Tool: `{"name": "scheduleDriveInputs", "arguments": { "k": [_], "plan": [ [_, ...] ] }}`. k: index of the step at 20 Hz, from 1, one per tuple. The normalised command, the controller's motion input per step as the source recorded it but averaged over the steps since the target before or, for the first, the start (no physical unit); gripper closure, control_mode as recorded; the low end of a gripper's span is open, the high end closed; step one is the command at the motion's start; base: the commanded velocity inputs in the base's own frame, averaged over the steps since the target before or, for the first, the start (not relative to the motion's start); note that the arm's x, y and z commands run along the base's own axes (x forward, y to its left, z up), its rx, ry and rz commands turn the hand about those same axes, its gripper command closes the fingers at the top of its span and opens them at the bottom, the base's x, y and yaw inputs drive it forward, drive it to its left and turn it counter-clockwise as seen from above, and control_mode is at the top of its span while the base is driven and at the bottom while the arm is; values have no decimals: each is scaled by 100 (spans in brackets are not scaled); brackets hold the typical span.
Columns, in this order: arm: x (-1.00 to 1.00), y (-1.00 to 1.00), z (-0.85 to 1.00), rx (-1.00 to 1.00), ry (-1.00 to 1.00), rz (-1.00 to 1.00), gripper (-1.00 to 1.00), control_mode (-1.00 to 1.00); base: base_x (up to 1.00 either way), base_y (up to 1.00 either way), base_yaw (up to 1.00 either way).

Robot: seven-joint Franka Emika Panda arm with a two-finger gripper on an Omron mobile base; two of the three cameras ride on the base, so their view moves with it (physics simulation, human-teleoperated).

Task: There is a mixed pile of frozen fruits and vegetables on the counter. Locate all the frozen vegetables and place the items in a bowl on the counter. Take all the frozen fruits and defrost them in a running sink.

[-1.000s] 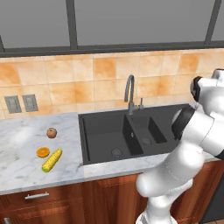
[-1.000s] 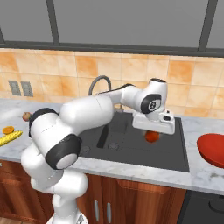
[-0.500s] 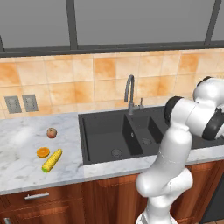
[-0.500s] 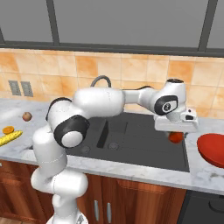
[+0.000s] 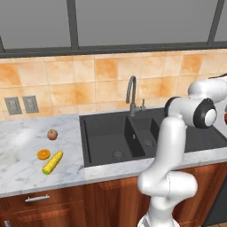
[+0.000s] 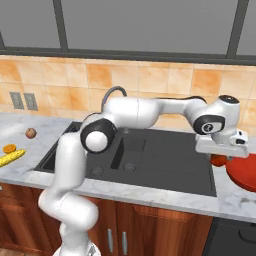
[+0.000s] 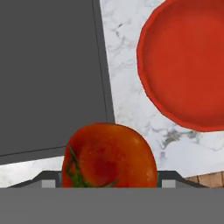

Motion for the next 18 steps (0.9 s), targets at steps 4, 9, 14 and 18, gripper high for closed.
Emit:
{"name": "scheduleDriveInputs", "arguments": {
  "k": [4, 9, 14, 18],
  "plan": [
    [6, -64, -16, 0, -4, 10, 100, -100, 0, 0, 0],
    [37, -64, -22, -1, -3, 14, 100, -100, 0, 0, 0],
    [74, -56, -39, -4, 0, 20, 100, -100, 0, 0, 0],
    [66, -56, -48, -3, 14, 18, 100, -100, 0, 0, 0]
  ]
}}
